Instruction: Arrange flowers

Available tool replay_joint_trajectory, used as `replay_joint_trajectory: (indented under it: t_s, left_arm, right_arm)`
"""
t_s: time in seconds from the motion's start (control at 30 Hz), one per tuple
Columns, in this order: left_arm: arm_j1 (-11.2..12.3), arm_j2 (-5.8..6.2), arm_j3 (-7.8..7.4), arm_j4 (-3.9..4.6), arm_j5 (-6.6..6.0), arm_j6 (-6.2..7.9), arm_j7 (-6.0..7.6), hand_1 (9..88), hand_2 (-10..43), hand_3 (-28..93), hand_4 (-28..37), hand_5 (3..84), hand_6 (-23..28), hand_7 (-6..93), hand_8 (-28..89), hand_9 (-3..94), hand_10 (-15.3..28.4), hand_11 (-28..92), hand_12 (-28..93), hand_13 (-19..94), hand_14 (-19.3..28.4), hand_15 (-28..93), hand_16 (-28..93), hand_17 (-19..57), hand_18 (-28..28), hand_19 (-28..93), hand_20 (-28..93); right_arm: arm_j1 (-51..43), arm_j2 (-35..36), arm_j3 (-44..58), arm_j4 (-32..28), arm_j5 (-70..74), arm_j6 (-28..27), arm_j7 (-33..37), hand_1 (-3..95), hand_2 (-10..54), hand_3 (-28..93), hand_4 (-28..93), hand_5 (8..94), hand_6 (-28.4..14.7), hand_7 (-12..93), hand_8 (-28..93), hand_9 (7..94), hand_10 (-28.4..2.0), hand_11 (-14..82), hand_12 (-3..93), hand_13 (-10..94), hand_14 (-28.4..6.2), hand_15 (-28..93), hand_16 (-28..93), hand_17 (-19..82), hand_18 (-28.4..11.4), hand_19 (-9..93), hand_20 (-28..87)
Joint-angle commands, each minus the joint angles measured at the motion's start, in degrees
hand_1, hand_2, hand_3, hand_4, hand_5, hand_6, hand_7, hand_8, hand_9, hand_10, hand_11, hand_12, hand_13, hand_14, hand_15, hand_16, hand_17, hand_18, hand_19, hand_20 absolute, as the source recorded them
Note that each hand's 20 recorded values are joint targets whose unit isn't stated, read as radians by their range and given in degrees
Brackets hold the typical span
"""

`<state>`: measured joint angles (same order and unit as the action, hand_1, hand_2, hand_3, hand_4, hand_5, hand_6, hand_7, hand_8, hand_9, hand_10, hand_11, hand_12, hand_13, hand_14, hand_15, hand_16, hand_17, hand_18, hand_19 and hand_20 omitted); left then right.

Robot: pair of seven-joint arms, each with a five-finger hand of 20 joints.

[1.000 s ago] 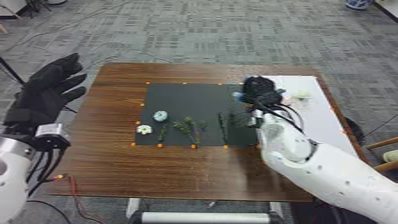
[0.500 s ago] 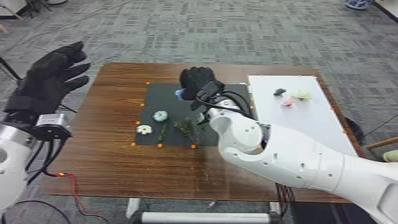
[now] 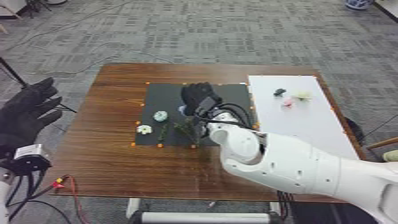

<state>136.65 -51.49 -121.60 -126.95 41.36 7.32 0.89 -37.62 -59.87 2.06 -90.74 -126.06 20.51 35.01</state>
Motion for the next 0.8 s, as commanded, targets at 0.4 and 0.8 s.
replay_joint_trajectory:
  t_s: [0.4,0.8]
  left_arm:
    - [-1.73,-0.47,0.76,-0.37,0.35,-1.27,-0.57,23.3,-2.1,67,-28.3,19.8,1.3,20.4,-10,14.9,8.6,18,19,5,11.5,40,-5,-13.1,18.1,37,11]
    - [-2.24,0.18,0.55,-0.54,0.36,-2.00,-1.22,22.9,-2.1,67,-28.3,19.8,1.3,20.4,-10,15.0,8.6,18,19,5,11.5,40,-5,-13.1,18.1,37,11]
  right_arm:
    - [1.31,-2.38,-3.24,1.52,-2.32,-1.04,-0.27,49.9,-9.5,84,-20,76.4,1.9,42,-3,83.3,-5.7,23.1,52.1,70,-5.8,72,45,39,-20.5,91,55]
    - [-1.85,-3.23,0.99,3.49,-2.97,-4.96,-1.11,47.7,-9.5,83,-26,72.5,2.3,40,-2,81.1,-5.3,21.9,50.8,68,-5.9,73,42,38,-20.1,91,56]
